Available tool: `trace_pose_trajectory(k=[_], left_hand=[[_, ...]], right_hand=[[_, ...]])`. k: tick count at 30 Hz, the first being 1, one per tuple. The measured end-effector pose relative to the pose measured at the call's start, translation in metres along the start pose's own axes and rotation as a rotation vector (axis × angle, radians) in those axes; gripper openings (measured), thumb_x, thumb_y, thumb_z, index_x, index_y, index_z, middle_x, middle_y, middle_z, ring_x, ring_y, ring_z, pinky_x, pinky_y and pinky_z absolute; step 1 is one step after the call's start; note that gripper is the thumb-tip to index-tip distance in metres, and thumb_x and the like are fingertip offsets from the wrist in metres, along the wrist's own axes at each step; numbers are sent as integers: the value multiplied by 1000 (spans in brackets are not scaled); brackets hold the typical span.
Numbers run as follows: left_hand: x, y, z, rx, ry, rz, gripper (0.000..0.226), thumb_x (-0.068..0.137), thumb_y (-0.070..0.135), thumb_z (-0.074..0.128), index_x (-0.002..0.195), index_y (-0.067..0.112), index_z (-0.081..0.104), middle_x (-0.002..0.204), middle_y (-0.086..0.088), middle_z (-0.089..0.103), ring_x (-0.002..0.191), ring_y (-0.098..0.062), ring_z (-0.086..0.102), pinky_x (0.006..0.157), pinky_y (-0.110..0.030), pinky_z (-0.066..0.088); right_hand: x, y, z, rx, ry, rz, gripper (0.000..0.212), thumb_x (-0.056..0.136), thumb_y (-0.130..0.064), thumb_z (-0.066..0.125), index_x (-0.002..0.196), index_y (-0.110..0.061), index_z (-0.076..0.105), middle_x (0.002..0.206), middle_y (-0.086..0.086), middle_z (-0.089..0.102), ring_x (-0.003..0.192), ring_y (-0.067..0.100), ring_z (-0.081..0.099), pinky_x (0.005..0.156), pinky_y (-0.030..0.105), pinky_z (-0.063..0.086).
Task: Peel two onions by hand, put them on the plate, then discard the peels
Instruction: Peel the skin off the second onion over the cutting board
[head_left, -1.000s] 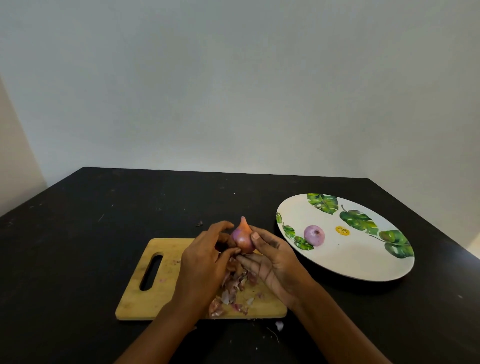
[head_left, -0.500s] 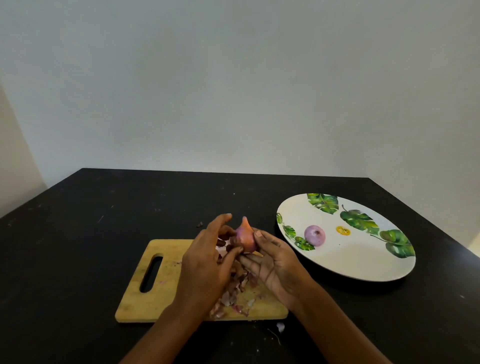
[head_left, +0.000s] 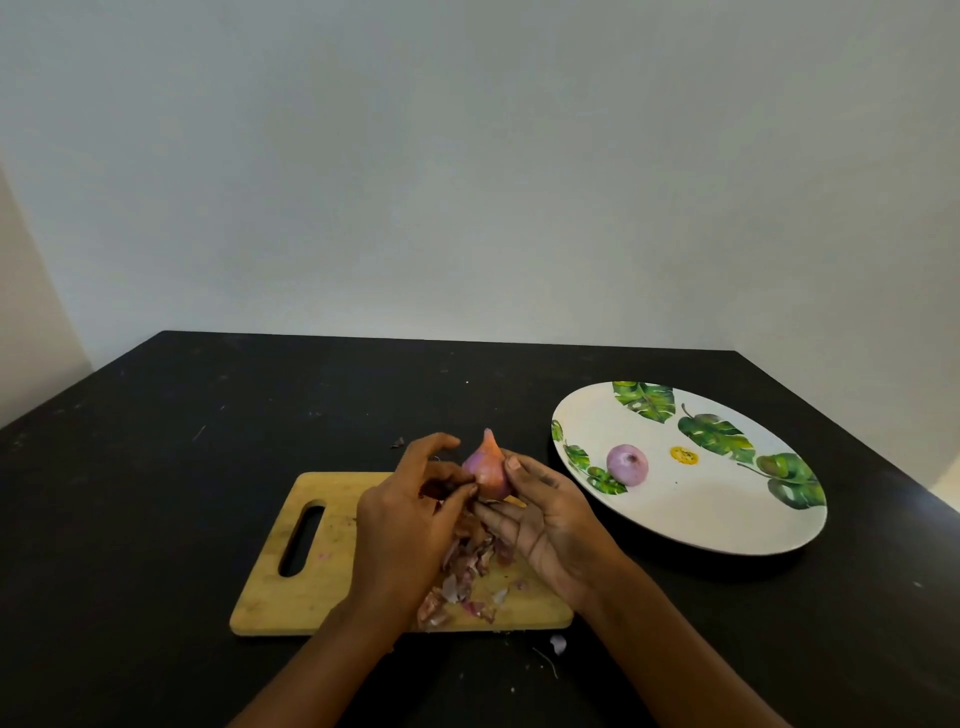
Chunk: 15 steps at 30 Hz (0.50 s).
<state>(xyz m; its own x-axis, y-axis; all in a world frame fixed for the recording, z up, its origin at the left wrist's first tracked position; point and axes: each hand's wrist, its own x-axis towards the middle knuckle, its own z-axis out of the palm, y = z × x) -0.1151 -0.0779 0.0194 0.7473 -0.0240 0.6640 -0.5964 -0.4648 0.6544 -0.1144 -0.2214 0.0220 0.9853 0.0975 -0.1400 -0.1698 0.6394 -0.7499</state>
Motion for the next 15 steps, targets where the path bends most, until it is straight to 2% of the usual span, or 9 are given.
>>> trace_pose_trajectory(k=[6,12,15], left_hand=[[-2,3,2,-28,-41,-51,59,72,6,76,114,34,45,75,17,62,83,7,61,65,-2,45],[-3,6,1,-26,-104,-65,64,70,7,75,106,47,40,75,13,60,79,2,60,66,-8,49],[-2,6,-1,-29,-79,-84,60,69,12,74,110,42,42,76,14,60,80,2,59,69,-11,50]], right_hand=[[0,0,1,-18,10,-10,41,83,-13,60,120,6,56,112,30,64,99,36,68,80,40,60],[-1,-2,2,47,31,-23,23,98,-13,49,112,3,59,98,24,72,90,33,72,69,34,60],[-2,-6,3,103,63,-31,21,98,-13,48,106,4,58,94,25,71,84,32,73,66,34,61]])
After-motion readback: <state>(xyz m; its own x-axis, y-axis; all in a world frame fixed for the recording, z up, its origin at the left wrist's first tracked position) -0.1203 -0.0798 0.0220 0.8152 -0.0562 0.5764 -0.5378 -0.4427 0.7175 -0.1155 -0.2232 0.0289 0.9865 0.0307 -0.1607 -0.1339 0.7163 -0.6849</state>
